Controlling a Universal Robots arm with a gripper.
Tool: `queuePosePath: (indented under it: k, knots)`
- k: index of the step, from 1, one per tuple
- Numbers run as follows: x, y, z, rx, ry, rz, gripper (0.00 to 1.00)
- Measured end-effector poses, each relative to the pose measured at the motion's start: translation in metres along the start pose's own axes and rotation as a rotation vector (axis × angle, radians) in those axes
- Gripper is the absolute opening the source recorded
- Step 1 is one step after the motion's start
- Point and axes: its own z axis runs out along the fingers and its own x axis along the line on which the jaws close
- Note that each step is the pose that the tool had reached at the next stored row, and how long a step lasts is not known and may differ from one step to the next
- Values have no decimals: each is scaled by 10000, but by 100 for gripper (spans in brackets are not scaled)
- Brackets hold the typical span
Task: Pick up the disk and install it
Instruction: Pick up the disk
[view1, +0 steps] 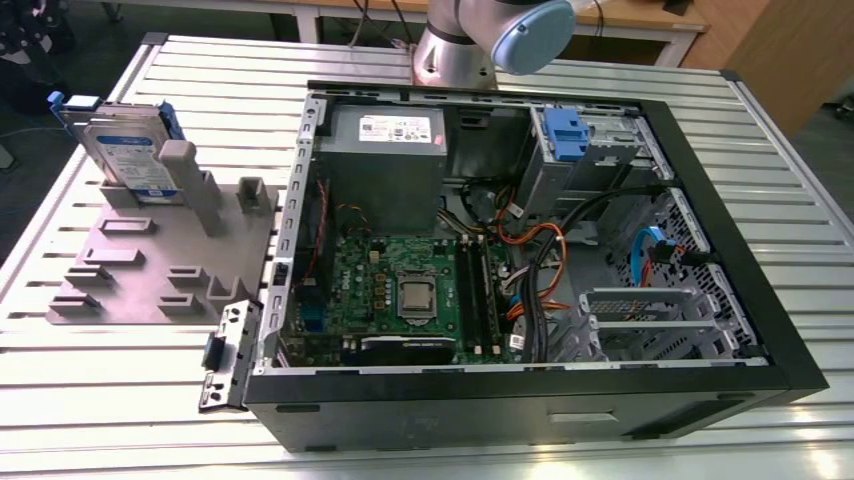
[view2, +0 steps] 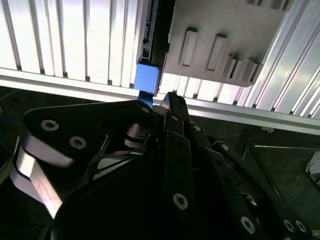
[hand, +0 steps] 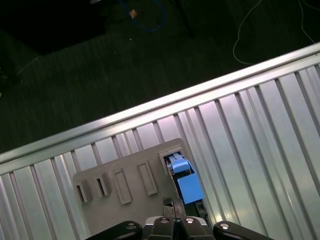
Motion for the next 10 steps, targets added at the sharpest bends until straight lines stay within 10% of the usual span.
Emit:
queuePosePath:
  k: [10]
  knots:
    - [0, 0, 0, -1, 10, -222, 11]
